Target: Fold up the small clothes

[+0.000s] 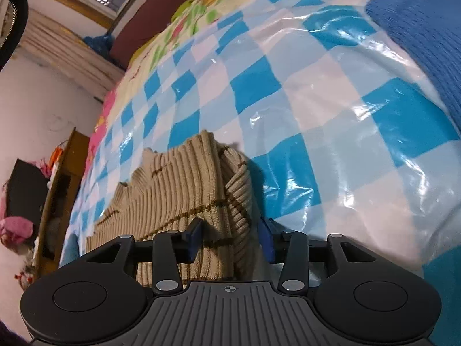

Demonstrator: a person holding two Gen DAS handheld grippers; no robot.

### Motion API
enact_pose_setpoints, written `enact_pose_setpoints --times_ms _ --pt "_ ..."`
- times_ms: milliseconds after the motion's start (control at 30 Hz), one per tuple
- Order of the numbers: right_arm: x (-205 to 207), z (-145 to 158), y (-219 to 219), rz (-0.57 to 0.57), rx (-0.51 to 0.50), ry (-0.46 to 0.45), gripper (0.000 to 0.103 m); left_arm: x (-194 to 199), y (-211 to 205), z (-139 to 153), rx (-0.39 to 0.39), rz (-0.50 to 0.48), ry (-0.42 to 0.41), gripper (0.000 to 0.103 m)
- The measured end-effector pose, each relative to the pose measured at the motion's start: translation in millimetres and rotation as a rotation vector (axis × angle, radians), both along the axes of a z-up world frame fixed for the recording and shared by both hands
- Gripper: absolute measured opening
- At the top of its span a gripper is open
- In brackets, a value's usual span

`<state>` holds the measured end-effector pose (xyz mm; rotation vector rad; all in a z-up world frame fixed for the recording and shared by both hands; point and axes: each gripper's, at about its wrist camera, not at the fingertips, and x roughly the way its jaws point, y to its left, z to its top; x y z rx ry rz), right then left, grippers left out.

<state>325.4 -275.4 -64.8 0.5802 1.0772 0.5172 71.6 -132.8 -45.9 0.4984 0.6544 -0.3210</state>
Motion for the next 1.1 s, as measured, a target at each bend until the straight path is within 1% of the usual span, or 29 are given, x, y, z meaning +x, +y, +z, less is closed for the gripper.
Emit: enact_pose_setpoints --times_ms 133,200,300,400,500,533,567,633,700,733,800,867,900,933,1000,1033,1100 --pt "-4 -2 -7 0.008 0.034 0.005 0.044 -4 -2 -5 0.025 -0.009 -0.015 0.059" --pt "-7 -2 -8 0.019 0.031 0.003 0.044 -4 -5 -7 0.038 -0.016 -0.030 0.059" --pt "-3 -3 -3 0.010 0.032 0.009 0.045 1 -19 -10 0.073 -0.018 -0.076 0.059" --pt "5 -7 4 -0.004 0.050 0.022 0.049 16 -30 -11 0.062 0.000 -0.092 0.059" --pt "9 -9 5 0.002 0.065 0.033 0.049 25 -28 -6 0.026 0.018 -0.070 0.057" --pt "8 -8 2 0.008 0.074 0.033 0.048 24 -26 -3 0.014 0.016 -0.063 0.053" --pt "6 -6 -1 0.015 0.086 0.032 0.049 23 -23 -1 -0.002 0.017 -0.050 0.045" --pt "3 -7 -6 0.018 0.109 0.031 0.049 26 -22 5 -0.052 0.027 -0.023 0.038" --pt "3 -11 -5 0.001 0.121 0.036 0.049 29 -26 10 -0.080 0.030 -0.011 0.030" --pt "4 -12 -3 -0.008 0.122 0.041 0.050 31 -26 14 -0.098 0.037 -0.003 0.027" --pt "5 -10 3 -0.003 0.108 0.028 0.050 35 -20 21 -0.154 0.057 0.022 0.027" --pt "5 -7 5 0.001 0.090 0.026 0.041 39 -8 28 -0.223 0.089 0.049 0.025" --pt "4 -5 5 0.001 0.085 0.025 0.032 40 -3 31 -0.255 0.101 0.058 0.025" --pt "3 -4 4 -0.006 0.093 0.032 0.026 40 2 35 -0.289 0.112 0.064 0.025" --pt "1 -3 -1 -0.034 0.148 0.049 0.019 38 9 42 -0.331 0.122 0.063 0.024" --pt "-1 -1 -3 -0.048 0.177 0.048 0.018 37 12 45 -0.349 0.123 0.059 0.024" --pt "-4 6 -4 -0.066 0.202 0.040 0.017 33 18 54 -0.380 0.123 0.043 0.024"
